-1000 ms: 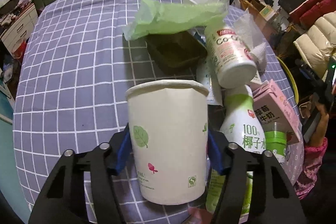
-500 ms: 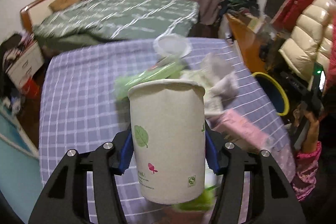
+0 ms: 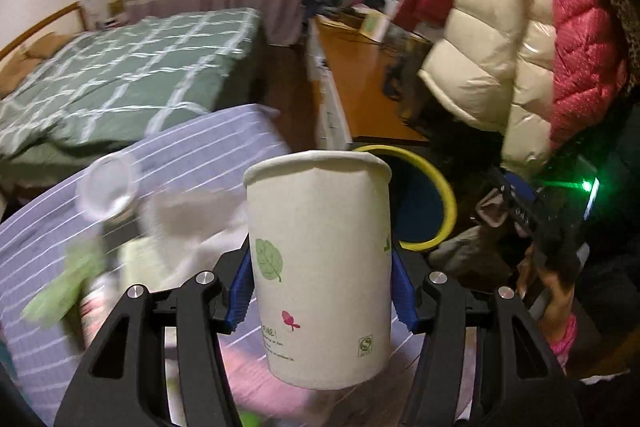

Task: Collect trash
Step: 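Move the paper cup over the yellow bin and open the left tool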

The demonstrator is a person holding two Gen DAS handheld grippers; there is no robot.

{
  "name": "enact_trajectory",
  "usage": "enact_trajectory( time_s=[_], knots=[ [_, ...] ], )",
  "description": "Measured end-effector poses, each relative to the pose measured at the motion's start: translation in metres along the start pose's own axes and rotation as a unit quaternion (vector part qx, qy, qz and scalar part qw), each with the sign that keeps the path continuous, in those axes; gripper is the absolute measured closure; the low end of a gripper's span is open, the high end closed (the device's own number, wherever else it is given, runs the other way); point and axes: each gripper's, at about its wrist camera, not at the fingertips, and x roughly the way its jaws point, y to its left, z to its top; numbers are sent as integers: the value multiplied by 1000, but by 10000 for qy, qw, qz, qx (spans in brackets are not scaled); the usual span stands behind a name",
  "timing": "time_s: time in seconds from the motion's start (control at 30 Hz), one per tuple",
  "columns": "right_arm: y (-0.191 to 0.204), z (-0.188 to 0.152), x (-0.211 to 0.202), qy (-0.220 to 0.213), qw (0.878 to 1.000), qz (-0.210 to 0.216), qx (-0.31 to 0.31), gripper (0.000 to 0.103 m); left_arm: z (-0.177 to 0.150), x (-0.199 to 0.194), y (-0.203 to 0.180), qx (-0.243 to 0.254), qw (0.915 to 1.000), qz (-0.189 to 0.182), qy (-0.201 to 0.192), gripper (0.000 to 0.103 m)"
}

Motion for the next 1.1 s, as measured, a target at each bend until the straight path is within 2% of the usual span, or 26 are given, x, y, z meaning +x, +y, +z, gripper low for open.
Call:
enact_trajectory(
  time_s=[0.17, 0.37, 0.6, 0.73, 0.83, 0.93, 1.1],
  knots=[
    [-28, -7, -11, -56, 9999, -19, 119, 51, 36, 69, -56, 213, 9989, -278, 306, 45],
    [-48, -11, -18, -85, 9995, 47, 316, 50, 56, 143, -108, 488, 9966, -325, 582, 40],
    [-65, -12, -18, -95, 9986, 29, 517, 49, 68, 200, -130, 448, 9958, -240, 767, 39],
    [-65, -12, -17, -76, 9985, 19, 540, 49, 72, 221, -125, 332, 9962, -145, 793, 37],
    [-63, -11, -17, -68, 9985, 23, 546, 49, 76, 234, -120, 303, 9961, -25, 824, 24],
    [-61, -9, -18, -81, 9986, 28, 522, 49, 79, 238, -115, 232, 9963, 4, 833, 19],
    [-57, -8, -19, -79, 9987, 49, 491, 48, 85, 199, -103, 12, 9977, -219, 636, 19]
  ],
)
